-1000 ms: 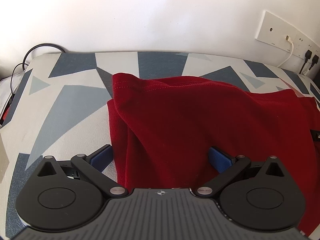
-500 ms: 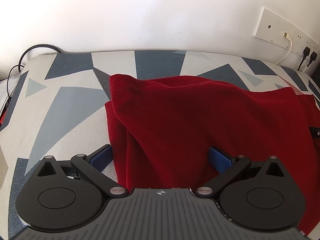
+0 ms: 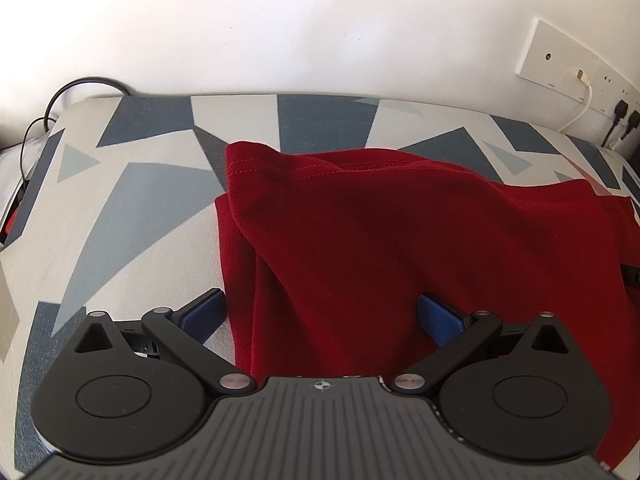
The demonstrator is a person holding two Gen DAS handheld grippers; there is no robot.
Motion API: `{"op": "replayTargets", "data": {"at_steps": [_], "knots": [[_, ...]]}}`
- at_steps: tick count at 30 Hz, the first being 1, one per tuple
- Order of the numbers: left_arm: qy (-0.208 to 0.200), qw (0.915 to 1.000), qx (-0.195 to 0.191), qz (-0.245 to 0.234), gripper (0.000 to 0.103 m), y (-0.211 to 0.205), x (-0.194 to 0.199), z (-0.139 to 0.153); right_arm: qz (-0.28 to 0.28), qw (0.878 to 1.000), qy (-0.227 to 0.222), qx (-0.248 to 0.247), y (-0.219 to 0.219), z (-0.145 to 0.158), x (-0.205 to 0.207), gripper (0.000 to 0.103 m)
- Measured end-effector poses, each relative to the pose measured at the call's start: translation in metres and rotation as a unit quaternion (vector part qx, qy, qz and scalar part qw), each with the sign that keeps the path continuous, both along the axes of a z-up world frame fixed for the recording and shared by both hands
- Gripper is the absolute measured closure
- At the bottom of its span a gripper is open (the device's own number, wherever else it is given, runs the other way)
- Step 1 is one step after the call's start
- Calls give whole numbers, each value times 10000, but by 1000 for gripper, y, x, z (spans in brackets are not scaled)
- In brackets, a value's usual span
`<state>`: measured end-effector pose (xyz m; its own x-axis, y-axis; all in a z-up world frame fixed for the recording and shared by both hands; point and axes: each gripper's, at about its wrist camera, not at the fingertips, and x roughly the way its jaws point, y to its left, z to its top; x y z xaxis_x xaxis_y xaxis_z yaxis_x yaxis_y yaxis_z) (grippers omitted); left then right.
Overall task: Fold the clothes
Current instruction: 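Press both open grippers along the folded red top's edges to square it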
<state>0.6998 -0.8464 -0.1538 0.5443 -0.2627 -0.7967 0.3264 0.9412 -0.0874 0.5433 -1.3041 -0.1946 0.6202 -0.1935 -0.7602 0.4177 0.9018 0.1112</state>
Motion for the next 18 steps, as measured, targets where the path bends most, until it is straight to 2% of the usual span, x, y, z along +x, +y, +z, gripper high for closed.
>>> {"op": "replayTargets", "data": {"at_steps": [12, 18], "knots": [[85, 10000, -7, -30, 0, 4, -1, 1, 159, 9998, -48, -82, 7, -1, 4, 1], [219, 9997, 95, -8, 0, 4, -2, 3, 64, 9997, 16, 233, -5, 5, 1, 1]]}}
